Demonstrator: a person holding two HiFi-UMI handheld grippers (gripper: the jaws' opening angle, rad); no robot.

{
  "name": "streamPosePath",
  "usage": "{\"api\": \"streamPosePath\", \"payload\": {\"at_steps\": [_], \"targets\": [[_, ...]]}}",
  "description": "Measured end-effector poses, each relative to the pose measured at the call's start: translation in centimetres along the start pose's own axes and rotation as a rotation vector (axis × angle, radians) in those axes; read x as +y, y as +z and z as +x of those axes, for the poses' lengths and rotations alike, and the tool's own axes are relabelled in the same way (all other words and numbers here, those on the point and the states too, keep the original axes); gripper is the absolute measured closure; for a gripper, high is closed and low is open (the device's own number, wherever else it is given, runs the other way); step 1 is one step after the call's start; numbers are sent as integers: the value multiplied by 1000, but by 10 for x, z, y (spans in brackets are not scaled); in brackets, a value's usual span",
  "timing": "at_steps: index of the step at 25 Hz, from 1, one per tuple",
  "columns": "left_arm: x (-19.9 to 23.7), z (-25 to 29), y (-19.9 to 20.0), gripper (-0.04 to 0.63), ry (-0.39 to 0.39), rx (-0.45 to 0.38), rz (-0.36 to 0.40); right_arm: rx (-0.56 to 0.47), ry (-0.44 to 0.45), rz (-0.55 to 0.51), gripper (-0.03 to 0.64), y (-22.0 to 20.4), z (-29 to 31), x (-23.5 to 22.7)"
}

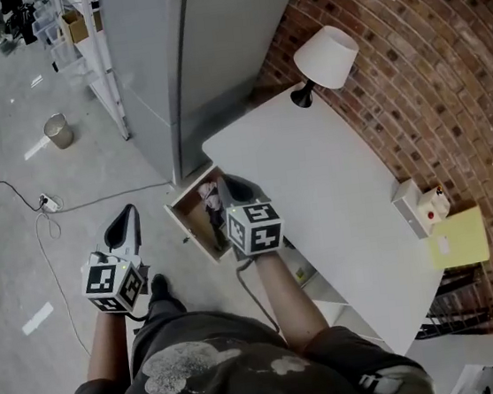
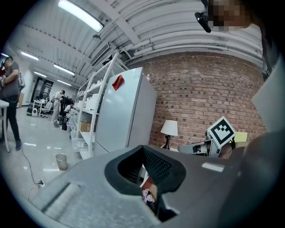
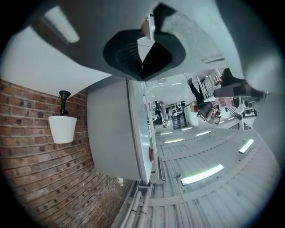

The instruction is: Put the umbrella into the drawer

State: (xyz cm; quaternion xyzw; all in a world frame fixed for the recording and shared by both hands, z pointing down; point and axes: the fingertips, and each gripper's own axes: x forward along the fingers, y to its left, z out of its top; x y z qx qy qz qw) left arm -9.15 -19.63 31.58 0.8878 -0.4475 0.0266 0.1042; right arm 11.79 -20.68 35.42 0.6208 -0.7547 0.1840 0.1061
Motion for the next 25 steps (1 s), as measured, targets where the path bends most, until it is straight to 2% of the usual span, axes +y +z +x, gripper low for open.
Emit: {"api": "streamPosePath", "payload": {"at_steps": [9, 14, 17, 25], "targets": [[-76, -63, -21, 584, 36, -20, 16, -31, 41, -33, 612, -27, -92, -11], [-109, -91, -15, 584, 67, -23, -5, -30, 62, -22, 612, -39, -130, -16], [-116, -105, -14, 584, 79, -34, 18, -26, 86, -24, 612, -45, -139, -10], [-127, -111, -27, 584, 69, 11, 5, 10, 108, -19, 612, -65, -142, -2]]}}
